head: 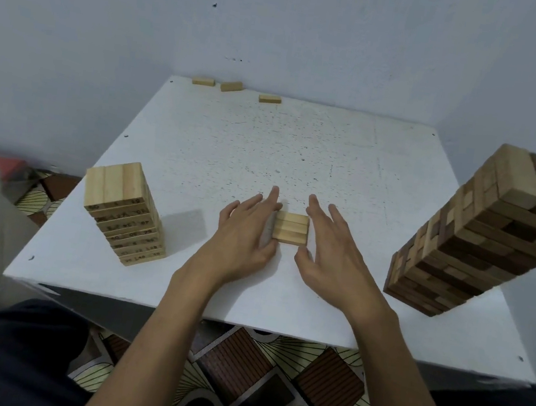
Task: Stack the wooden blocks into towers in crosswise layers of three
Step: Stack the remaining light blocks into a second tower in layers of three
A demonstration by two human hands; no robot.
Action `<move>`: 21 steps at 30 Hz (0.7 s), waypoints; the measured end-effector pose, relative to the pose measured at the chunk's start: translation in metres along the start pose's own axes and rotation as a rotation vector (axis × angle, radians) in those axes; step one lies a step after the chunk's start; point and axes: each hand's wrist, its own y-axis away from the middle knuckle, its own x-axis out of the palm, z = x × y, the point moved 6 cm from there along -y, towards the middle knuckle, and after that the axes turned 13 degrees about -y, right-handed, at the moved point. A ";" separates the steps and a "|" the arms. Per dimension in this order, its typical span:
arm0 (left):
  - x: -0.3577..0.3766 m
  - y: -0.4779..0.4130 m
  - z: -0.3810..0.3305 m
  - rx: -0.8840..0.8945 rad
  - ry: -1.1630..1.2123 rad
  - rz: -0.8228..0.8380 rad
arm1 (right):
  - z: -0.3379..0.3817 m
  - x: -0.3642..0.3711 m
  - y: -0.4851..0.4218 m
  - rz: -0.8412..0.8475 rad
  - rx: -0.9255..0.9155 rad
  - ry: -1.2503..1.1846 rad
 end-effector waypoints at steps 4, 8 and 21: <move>0.000 -0.002 0.001 -0.006 0.006 0.003 | -0.003 0.003 -0.003 -0.008 -0.002 0.022; 0.001 -0.004 0.002 -0.017 0.007 -0.027 | -0.006 0.004 -0.005 -0.033 -0.025 0.027; -0.048 0.009 -0.019 0.027 -0.047 -0.164 | 0.024 -0.020 -0.002 -0.138 -0.194 -0.060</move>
